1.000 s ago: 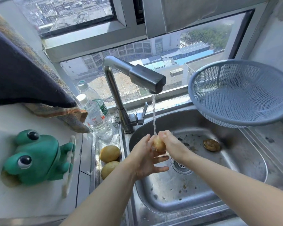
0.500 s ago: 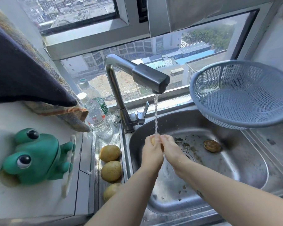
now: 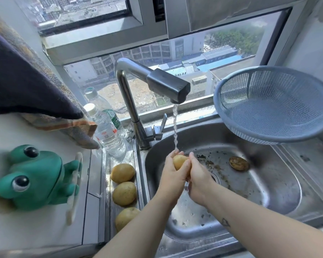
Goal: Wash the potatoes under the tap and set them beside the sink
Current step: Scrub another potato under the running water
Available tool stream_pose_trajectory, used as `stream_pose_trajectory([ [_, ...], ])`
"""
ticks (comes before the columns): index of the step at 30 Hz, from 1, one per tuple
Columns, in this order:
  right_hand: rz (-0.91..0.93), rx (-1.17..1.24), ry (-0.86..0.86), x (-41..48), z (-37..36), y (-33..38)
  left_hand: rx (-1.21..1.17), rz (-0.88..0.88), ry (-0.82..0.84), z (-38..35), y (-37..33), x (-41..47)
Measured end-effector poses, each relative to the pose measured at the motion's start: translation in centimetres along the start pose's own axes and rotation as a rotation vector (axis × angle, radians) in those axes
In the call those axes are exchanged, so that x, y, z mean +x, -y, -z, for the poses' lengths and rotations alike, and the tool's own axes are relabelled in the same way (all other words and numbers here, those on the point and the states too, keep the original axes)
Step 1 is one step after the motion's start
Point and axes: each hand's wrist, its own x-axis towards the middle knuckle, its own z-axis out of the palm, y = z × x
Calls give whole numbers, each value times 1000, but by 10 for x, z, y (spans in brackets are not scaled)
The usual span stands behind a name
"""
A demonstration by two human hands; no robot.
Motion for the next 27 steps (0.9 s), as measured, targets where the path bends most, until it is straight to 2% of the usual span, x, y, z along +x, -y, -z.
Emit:
stream_pose_trajectory([
  [4,-40,221,54,5,-11,-14,78,-140,-240,-4,0,2],
  [8,-16,184,82,10,-12,-19,-5,-93,-310,-5,-5,5],
  [13,-24,105,67,15,1,-13,-249,150,-178,-9,-14,-1],
  [15,-63,118,13,14,2,-12,-276,134,-117,-10,-14,-7],
  [20,-91,96,-43,12,2,-12,-80,63,87,-4,-9,-16],
  [23,-69,69,-27,12,0,-13,-19,12,97,-1,-10,-18],
  [27,7,-4,-26,11,-10,-15,-130,57,-20,-3,-17,-14],
])
